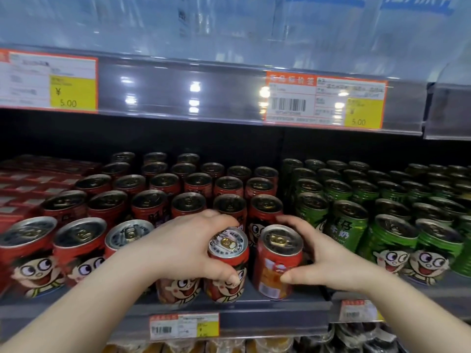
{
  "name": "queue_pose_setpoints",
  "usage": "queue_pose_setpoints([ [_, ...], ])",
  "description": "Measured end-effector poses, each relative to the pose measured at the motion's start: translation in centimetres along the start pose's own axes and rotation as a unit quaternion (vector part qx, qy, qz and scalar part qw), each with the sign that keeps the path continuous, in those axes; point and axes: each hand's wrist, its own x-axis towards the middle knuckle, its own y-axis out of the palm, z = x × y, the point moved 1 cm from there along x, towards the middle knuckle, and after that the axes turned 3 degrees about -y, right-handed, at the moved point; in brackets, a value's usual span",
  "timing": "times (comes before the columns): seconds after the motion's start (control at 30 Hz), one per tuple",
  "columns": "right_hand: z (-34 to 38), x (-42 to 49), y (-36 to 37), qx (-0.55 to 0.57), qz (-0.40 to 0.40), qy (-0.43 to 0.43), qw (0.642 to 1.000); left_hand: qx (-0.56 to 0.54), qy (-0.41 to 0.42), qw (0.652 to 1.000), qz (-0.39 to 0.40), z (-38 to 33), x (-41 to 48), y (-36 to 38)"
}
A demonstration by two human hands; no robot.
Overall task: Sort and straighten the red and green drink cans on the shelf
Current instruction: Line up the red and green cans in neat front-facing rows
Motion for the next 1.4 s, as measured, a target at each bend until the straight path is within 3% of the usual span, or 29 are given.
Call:
queue_pose_setpoints([
  [0.1,-0.9,0.1,2.0,0.021,-0.061,-0.012,0.998,0.000,0.001,1.000,0.003,-0.1,0.0,0.0],
  [0.23,-1.9,-0.2,3.1,0.062,-0.002,0.005,0.998,-0.004,0.001,1.000,0.004,-0.1,0.1,0.0],
  [0.37,-2.2,-0.1,3.3,0.036,-0.044,0.024,0.998,-0.006,-0.004,1.000,0.003,0.0,0.1,0.1],
  [0.6,-2.2,-0.4,3.2,0.031,-0.032,-0.001,0.999,0.019,-0.009,1.000,-0.016,-0.9,-0.1,-0.2],
  [0.83,-0.5,-0.6,3.2,0.003,-0.096,-0.038,0.995,0.129,0.026,0.977,-0.170,-1.2,-2.3,0.2],
  [0.93,0.0,-1.2,3.1,-0.074,-0.204,-0.061,0.974,0.082,0.000,0.963,-0.257,0.4,-4.5,0.7],
  [1.03,1.4,-1.0,2.8,-0.157,-0.289,-0.137,0.934,0.049,-0.059,0.947,-0.313,3.9,-7.1,0.6],
  [1.1,4.2,-0.6,3.6,-0.216,-0.272,-0.172,0.922,0.065,-0.091,0.938,-0.328,6.6,-8.6,0.3],
  [1.23,9.2,1.1,6.8,-0.339,-0.133,-0.174,0.915,0.087,-0.165,0.959,-0.214,10.6,-10.0,-1.0],
  [1.4,12.2,3.8,9.9,-0.423,0.010,-0.129,0.897,0.082,-0.148,0.972,-0.165,11.3,-9.6,-1.7],
])
